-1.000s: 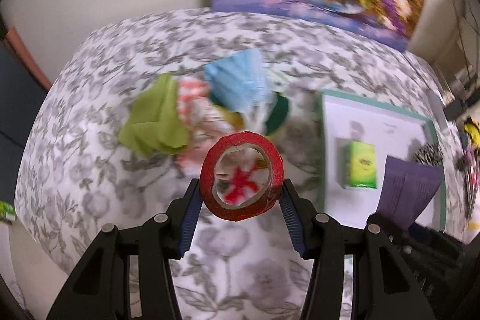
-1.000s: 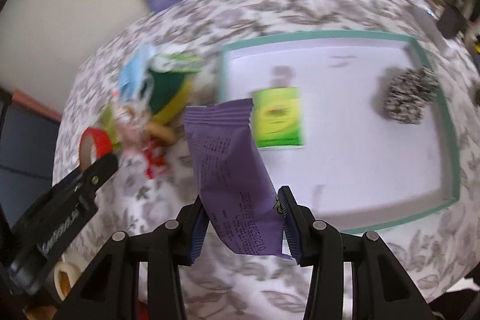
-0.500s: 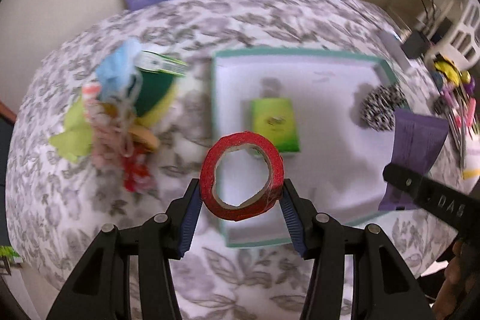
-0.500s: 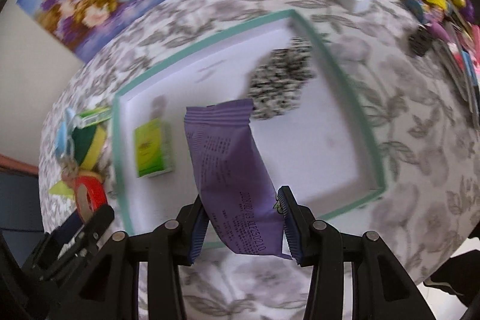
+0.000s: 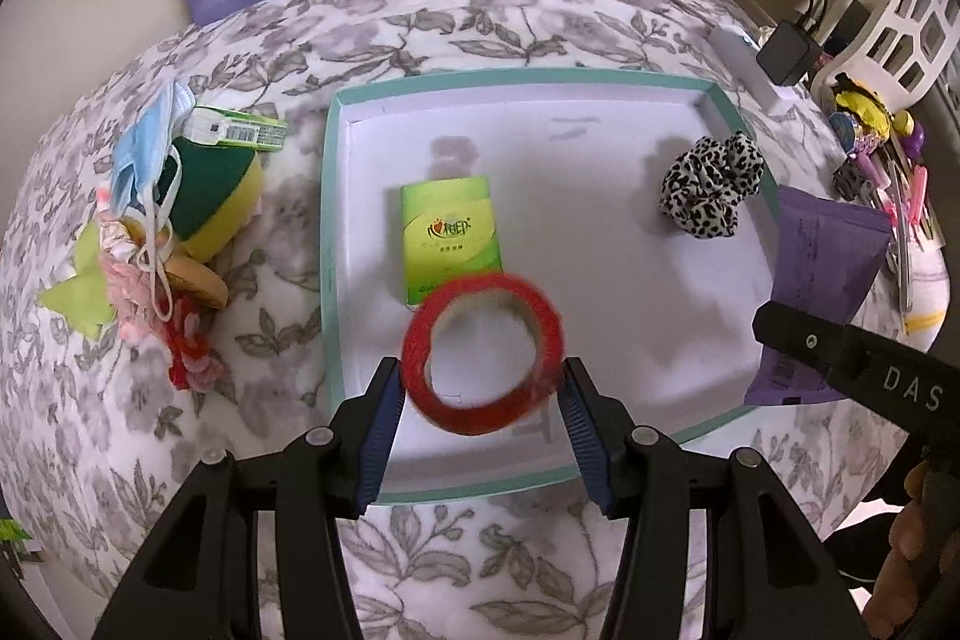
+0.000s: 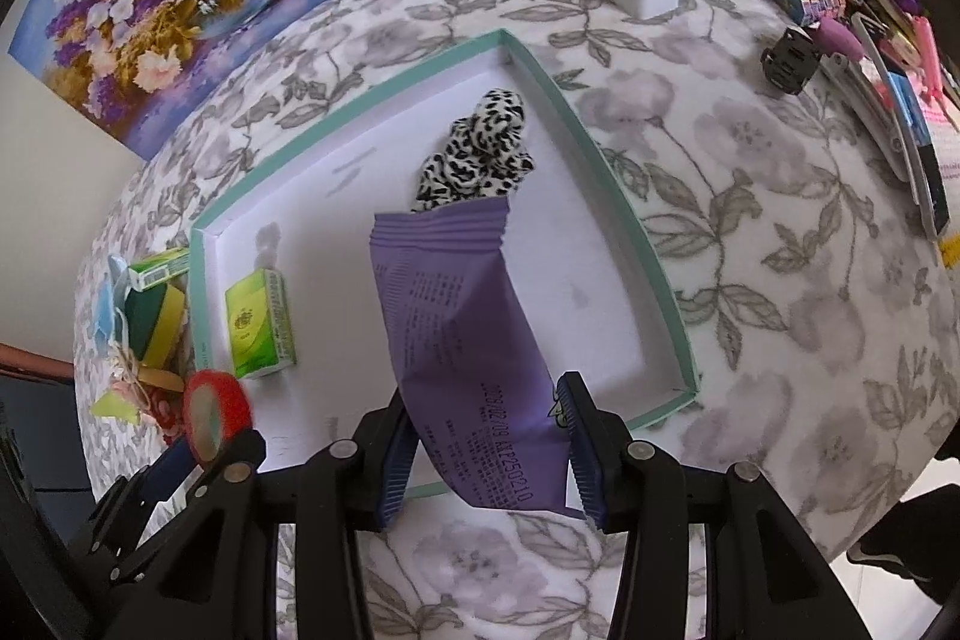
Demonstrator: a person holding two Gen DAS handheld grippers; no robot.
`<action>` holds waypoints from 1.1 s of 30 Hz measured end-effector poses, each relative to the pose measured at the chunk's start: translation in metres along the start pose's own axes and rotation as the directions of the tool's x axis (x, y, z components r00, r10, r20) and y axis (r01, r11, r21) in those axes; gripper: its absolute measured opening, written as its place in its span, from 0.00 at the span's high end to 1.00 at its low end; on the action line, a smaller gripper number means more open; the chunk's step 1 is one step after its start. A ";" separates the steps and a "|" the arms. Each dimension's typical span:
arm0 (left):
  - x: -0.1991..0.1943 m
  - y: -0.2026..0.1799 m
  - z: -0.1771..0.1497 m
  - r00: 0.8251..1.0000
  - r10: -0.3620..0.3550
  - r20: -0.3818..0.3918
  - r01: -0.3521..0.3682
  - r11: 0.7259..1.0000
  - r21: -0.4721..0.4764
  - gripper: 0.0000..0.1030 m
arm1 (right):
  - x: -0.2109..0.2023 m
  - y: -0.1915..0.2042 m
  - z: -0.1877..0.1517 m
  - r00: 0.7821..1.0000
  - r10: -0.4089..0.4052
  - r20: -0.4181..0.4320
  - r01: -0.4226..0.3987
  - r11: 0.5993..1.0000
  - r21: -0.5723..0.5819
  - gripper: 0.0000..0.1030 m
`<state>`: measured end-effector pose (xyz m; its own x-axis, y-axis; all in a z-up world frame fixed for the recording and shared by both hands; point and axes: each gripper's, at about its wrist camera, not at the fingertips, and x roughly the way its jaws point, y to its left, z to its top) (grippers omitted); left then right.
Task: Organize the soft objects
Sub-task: 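Carry the tape roll and wipes pack into the tray and release them, then move both tools back over the remaining pile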
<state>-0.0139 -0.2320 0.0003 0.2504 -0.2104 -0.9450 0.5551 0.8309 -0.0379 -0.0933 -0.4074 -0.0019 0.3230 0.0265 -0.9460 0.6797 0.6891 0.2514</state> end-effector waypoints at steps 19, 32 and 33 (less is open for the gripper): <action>0.000 0.053 0.001 0.993 0.114 0.034 -0.106 0.978 -0.182 0.04 | 0.006 0.005 0.000 1.000 -0.028 0.010 0.028 0.999 -0.025 0.00; 0.005 0.074 0.000 0.988 0.151 0.013 -0.144 0.963 -0.228 0.03 | 0.010 0.011 -0.002 0.999 -0.051 -0.001 0.051 0.998 -0.047 0.00; 0.006 0.074 0.000 0.989 0.150 0.013 -0.144 0.963 -0.228 0.03 | 0.010 0.011 -0.002 0.999 -0.052 -0.002 0.052 0.997 -0.050 0.00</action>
<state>0.0290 -0.1717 -0.0079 0.3413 -0.0897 -0.9356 0.3175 0.9479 0.0250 -0.0835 -0.3980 -0.0092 0.2855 -0.0080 -0.9583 0.6622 0.7245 0.1912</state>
